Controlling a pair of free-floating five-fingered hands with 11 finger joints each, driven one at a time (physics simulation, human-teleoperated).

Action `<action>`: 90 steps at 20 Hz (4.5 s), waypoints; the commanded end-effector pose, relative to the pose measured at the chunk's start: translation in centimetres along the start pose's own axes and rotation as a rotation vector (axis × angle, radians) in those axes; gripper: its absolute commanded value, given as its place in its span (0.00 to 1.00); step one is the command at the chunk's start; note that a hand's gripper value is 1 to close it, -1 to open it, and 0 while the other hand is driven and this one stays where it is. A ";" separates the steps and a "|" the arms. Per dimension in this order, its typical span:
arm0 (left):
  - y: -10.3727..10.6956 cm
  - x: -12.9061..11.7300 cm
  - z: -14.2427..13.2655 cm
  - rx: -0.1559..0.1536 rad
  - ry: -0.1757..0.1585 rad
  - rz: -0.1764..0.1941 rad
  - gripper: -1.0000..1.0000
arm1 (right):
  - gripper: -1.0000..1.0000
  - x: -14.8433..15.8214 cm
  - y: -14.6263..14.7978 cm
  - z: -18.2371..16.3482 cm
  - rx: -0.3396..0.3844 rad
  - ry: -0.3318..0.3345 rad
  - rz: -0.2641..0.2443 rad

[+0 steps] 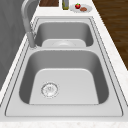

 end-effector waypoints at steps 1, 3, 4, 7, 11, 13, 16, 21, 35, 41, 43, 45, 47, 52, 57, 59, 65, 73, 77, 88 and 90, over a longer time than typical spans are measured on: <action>0.0 0.0 0.0 0.000 0.000 0.000 0.50 | 0.00 0.9 -2.1 -1.6 0.034 0.023 0.048; 0.0 0.0 0.0 0.000 0.000 0.000 0.50 | 0.00 1.3 -3.1 -2.6 0.042 0.023 0.048; 0.0 0.0 0.0 0.000 0.000 0.000 0.50 | 0.00 1.5 -3.1 -3.2 0.060 0.021 0.043; 0.0 0.0 0.0 0.000 0.000 0.000 0.50 | 0.00 1.8 -3.3 -5.2 0.102 0.007 0.012; 0.0 0.0 0.0 0.000 0.000 0.000 0.50 | 0.00 2.5 -4.1 -7.7 0.146 0.005 0.000; 0.0 0.0 0.0 0.000 0.000 0.000 0.50 | 0.00 2.8 -4.2 -9.0 0.177 0.000 -0.002; 0.0 0.0 0.0 0.000 0.000 0.000 0.50 | 0.00 3.4 -4.3 -10.3 0.238 -0.008 -0.002; 0.0 0.0 0.0 0.000 0.000 0.000 0.50 | 0.00 4.3 -4.8 -13.1 0.324 -0.005 -0.010; 0.0 0.0 0.0 0.000 0.000 0.000 0.50 | 0.00 5.7 -3.0 -22.8 0.418 0.000 -0.013; 0.0 0.0 0.0 0.000 0.000 0.000 0.50 | 0.00 5.7 -2.5 -25.3 0.501 -0.006 -0.014; 0.0 0.0 0.0 0.000 0.000 0.000 0.50 | 0.00 6.0 -2.5 -26.1 0.563 -0.001 -0.017; 0.0 0.0 0.0 0.000 0.000 0.000 0.50 | 0.00 6.2 -2.5 -26.8 0.611 0.004 -0.019; 0.0 0.0 0.0 0.000 0.000 0.000 0.50 | 0.00 6.1 -2.5 -27.9 0.649 -0.002 -0.007; 0.0 0.0 0.0 0.000 0.000 0.000 0.50 | 0.00 6.3 -1.5 -30.2 0.658 -0.007 -0.012; 0.0 0.0 0.0 0.000 0.000 0.000 0.50 | 0.00 6.1 -0.4 -31.2 0.663 -0.011 -0.028; 0.0 0.0 0.0 0.000 0.000 0.000 0.50 | 0.00 6.1 -0.1 -31.4 0.671 -0.005 -0.035; 0.0 0.0 0.0 0.000 0.000 0.000 0.50 | 0.00 6.0 0.7 -32.3 0.684 -0.003 -0.040; 0.0 0.0 0.0 0.000 0.000 0.000 0.50 | 0.00 5.6 1.4 -33.9 0.690 -0.023 -0.032; 0.0 0.0 0.0 0.000 0.000 0.000 0.50 | 0.00 4.9 -0.2 -33.4 0.679 -0.026 -0.021; 0.0 0.0 0.0 0.000 0.000 0.000 0.50 | 0.00 3.9 -1.3 -37.1 0.687 -0.027 -0.025; 0.0 0.0 0.0 0.000 0.000 0.000 0.50 | 0.00 3.7 -0.4 -39.1 0.700 -0.028 -0.021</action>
